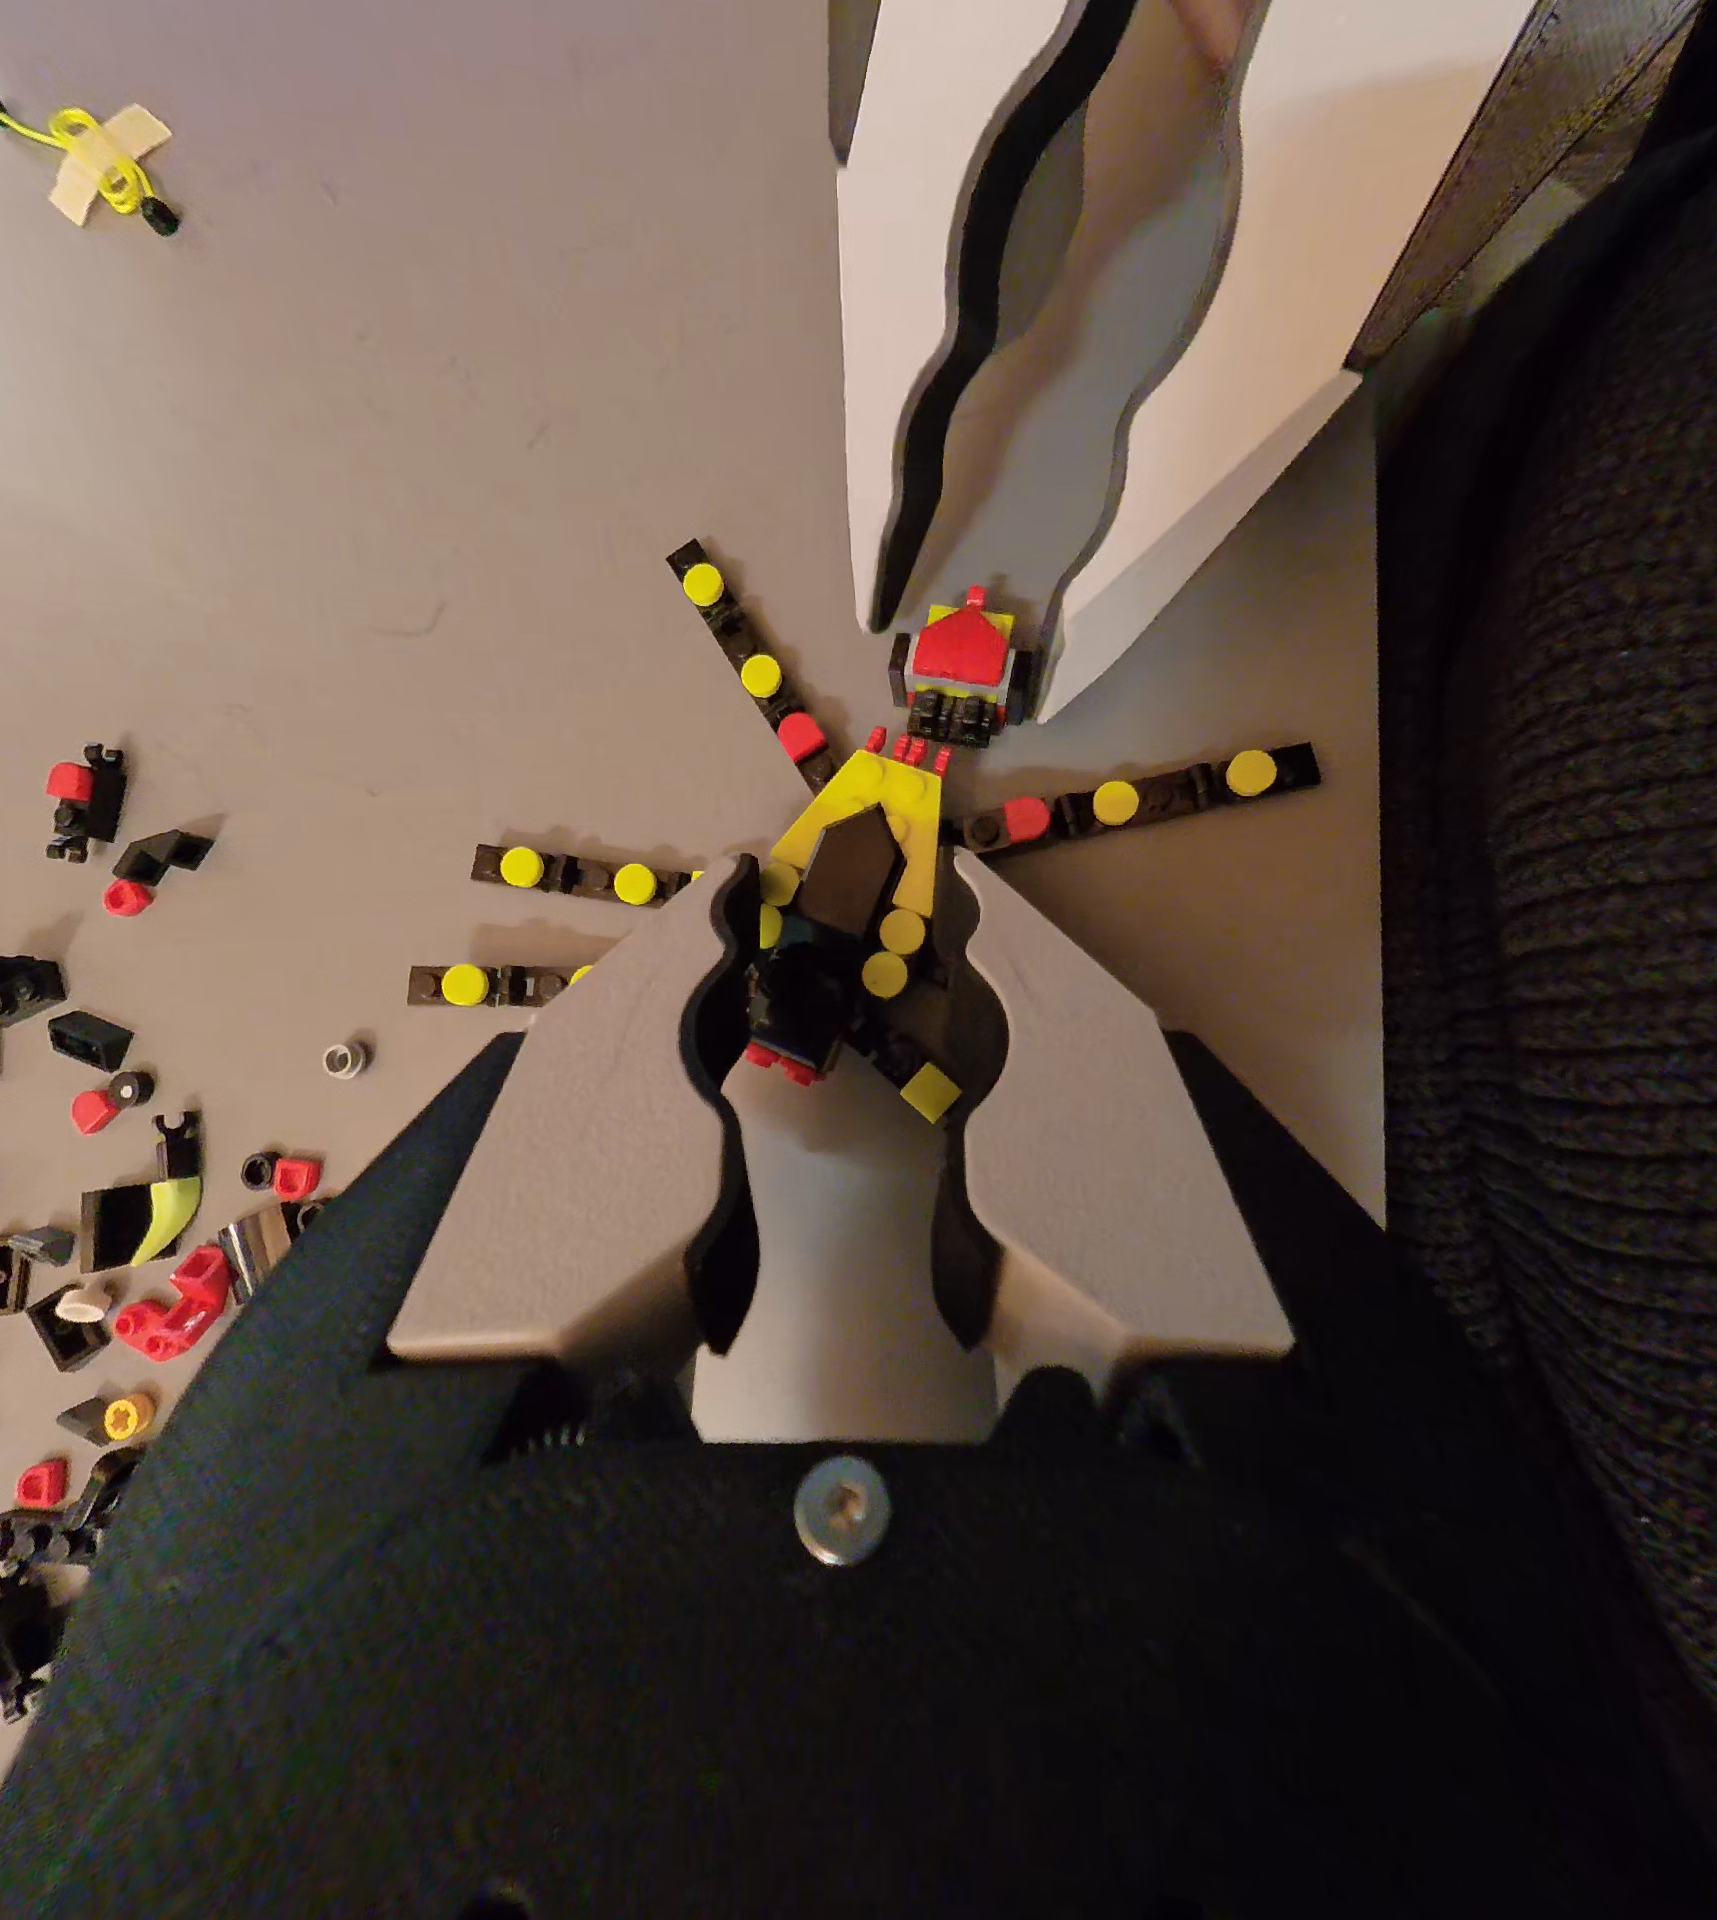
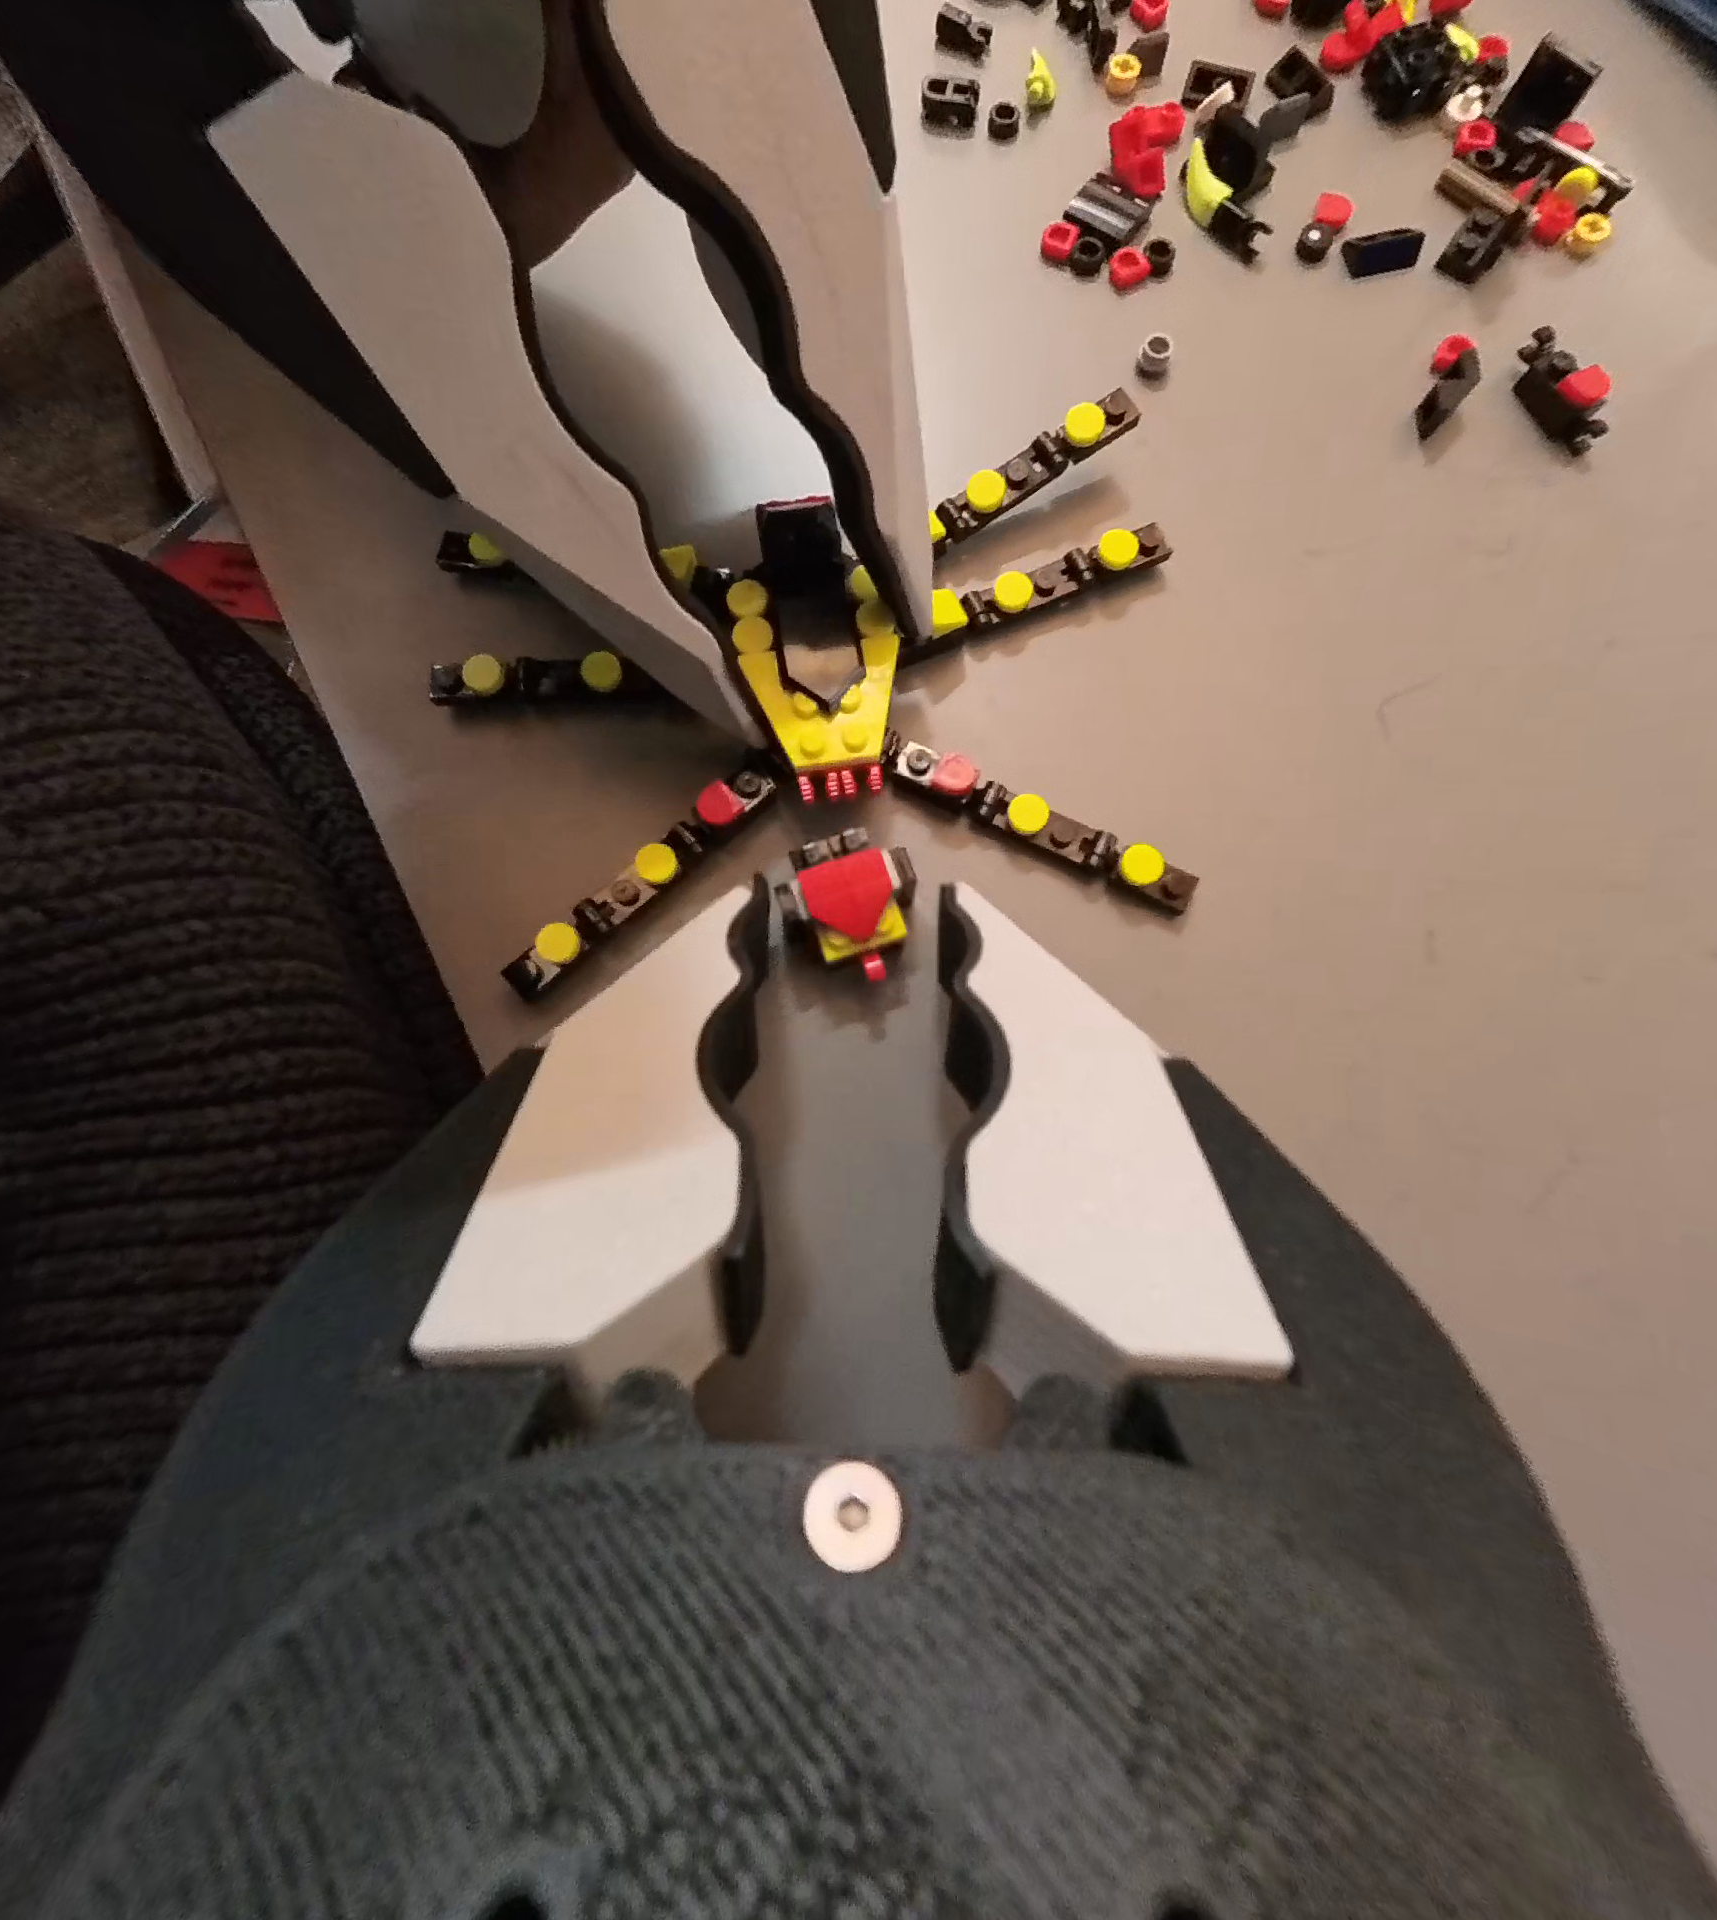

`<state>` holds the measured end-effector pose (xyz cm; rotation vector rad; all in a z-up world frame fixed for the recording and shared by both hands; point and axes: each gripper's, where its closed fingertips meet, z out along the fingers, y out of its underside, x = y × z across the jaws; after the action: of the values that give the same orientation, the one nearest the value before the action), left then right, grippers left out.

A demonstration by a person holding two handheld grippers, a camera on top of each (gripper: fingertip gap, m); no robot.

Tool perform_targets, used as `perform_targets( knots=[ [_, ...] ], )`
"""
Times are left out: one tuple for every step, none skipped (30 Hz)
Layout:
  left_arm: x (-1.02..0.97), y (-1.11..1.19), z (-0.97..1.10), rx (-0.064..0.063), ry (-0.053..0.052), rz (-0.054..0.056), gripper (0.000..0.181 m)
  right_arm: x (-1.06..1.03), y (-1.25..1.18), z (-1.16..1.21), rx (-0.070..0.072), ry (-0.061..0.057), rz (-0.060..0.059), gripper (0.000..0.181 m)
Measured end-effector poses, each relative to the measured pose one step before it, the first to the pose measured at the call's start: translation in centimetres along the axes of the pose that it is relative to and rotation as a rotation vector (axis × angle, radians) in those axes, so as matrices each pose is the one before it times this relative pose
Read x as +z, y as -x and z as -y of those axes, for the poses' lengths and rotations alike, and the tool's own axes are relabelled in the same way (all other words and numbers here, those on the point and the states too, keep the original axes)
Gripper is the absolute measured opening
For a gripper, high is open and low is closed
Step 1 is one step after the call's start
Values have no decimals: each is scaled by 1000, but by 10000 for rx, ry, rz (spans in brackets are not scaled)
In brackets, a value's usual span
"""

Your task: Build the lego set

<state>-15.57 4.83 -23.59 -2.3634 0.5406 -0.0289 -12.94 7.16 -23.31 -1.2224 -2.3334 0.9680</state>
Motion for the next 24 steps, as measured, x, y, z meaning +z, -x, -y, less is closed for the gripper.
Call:
perform_targets(
  knots=[
    [2, 5, 4, 2, -3, 2, 35, -23, -42, -102, 59, 14, -15, 31],
    [-1, 9, -2, -1, -1, 0, 35, -57, -29, -80, 83, -5, 8, 32],
    [0, 3, -1, -4, -2, -3, 35, -54, -29, -63, 94, -22, 15, 32],
    [2, 4, 3, -4, -5, -2, 35, -66, -16, -60, 88, -23, 23, 32],
    [2, 1, 3, -4, -5, -4, 35, -44, -11, -75, 75, -7, 30, 33],
    [9, 5, -4, -3, -4, -1, 35, -14, -15, -86, 61, 11, 20, 33],
    [7, 10, 8, -1, -1, 5, 35, 25, -5, -106, 39, 32, 18, 34],
    [-1, 10, -2, 2, 2, 6, 35, 64, 23, -112, 14, 55, 27, 35],
    [6, 19, 6, 4, 0, 9, 34, 90, 58, -128, -5, 70, 33, 35],
    [8, -4, -5, -5, -1, 1, 34, 108, 61, -106, -18, 62, 25, 35],
    [-4, 9, 6, -17, -3, -8, 35, 60, 49, 17, -33, -4, 15, 34],
    [8, -1, 9, -17, -7, -8, 35, 40, 14, 25, -21, -2, -10, 32],
    [4, 2, 1, -19, -4, -11, 35, 7, -24, -5, -27, 16, -18, 24],
    [-6, 3, 18, -38, -5, -13, 35, -28, -19, 38, -22, -17, -12, 22],
    [-4, -14, 22, -45, -10, -27, 34, -104, -21, 109, 8, -63, 3, 22],
    [-5, -25, 20, -50, -11, -40, 34, -137, -42, 163, 46, -98, 19, 22],
    [-5, -32, 15, -61, -5, -48, 36, -177, -68, 185, 75, -114, 25, 22],
    [-42, -37, 102, -98, -53, -75, 41, -194, -114, 176, 79, -115, 13, 22],
    [-114, 8, 236, -161, -143, -70, 44, -212, -174, 170, 66, -105, -18, 22],
    [-202, 10, 306, -198, -168, -102, 47, -221, -209, 176, 43, -103, -41, 22],
    [-239, 70, 329, -228, -183, -92, 50, -228, -198, 207, 22, -116, -43, 21],
    [-263, 122, 381, -233, -208, -58, 53, -218, -141, 237, 5, -129, -26, 21],
    [-254, 165, 404, -243, -224, -24, 55, -197, -89, 254, -18, -129, -16, 22],
    [-258, 156, 446, -292, -241, -31, 56, -159, -71, 249, -52, -119, -27, 21]
  ],
)
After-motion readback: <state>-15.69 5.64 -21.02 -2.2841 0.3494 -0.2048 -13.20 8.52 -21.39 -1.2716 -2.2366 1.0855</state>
